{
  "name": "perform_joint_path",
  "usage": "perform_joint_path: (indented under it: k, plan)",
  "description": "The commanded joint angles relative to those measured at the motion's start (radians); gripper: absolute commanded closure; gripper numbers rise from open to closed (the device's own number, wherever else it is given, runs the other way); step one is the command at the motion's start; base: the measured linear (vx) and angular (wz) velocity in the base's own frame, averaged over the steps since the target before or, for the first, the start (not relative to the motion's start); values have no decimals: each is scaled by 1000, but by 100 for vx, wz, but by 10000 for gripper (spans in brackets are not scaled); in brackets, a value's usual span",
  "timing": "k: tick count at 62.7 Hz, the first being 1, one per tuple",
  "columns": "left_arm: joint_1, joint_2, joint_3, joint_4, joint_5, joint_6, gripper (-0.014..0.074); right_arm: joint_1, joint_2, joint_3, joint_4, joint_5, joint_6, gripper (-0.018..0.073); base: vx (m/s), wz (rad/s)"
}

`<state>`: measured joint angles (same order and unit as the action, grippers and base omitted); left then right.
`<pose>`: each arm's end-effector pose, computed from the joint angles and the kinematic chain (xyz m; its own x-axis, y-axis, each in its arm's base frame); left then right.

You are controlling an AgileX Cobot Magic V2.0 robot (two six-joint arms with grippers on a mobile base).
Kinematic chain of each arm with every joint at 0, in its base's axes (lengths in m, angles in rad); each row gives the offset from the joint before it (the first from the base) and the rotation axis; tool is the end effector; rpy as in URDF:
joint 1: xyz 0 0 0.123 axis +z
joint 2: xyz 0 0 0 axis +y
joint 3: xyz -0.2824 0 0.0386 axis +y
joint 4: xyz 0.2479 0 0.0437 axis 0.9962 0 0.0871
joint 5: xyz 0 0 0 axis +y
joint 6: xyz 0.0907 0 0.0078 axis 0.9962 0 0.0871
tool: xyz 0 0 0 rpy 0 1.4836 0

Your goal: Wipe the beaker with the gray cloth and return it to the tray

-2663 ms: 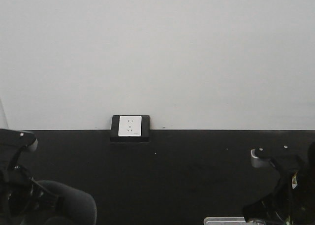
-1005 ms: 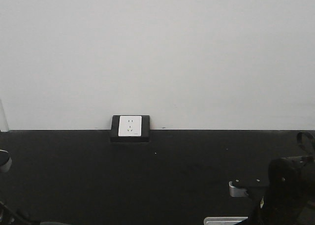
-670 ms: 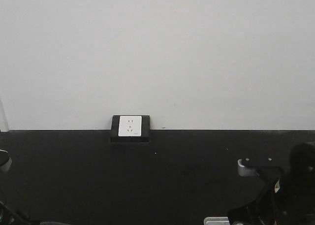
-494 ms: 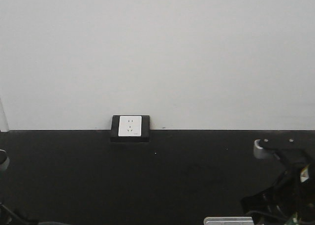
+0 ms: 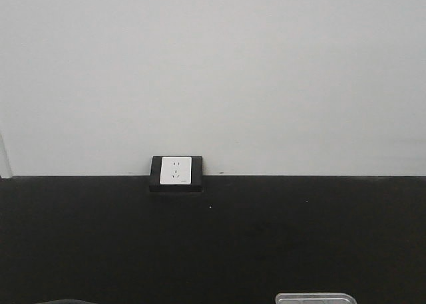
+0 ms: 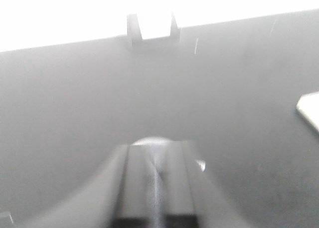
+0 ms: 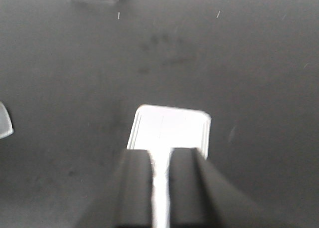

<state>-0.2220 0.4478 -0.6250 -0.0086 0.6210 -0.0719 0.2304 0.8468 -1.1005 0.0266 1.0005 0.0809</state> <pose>0.0816 -0.0189 0.3349 -0.3572 -0.0002 -0.9340 0.1972 0.9774 -0.0756 0.1385 0.0346 0.4088 -0.6171 -0.0471 -0.7854 -0.1877 0.9782 0.0888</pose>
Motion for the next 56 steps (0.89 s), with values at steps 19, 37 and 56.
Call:
perform_joint_path:
  k: [19, 37, 56]
  plan:
    - [-5, -211, 49, -2, -75, -7, 604, -3, -79, -27, -10, -33, -8, 571, 0, 0]
    - [-5, -207, 49, -2, -75, -7, 603, -3, -79, -27, -10, -33, -8, 571, 0, 0]
    - [4, -301, 123, 102, -118, -13, 603, -3, -79, -27, -10, -34, -8, 571, 0, 0]
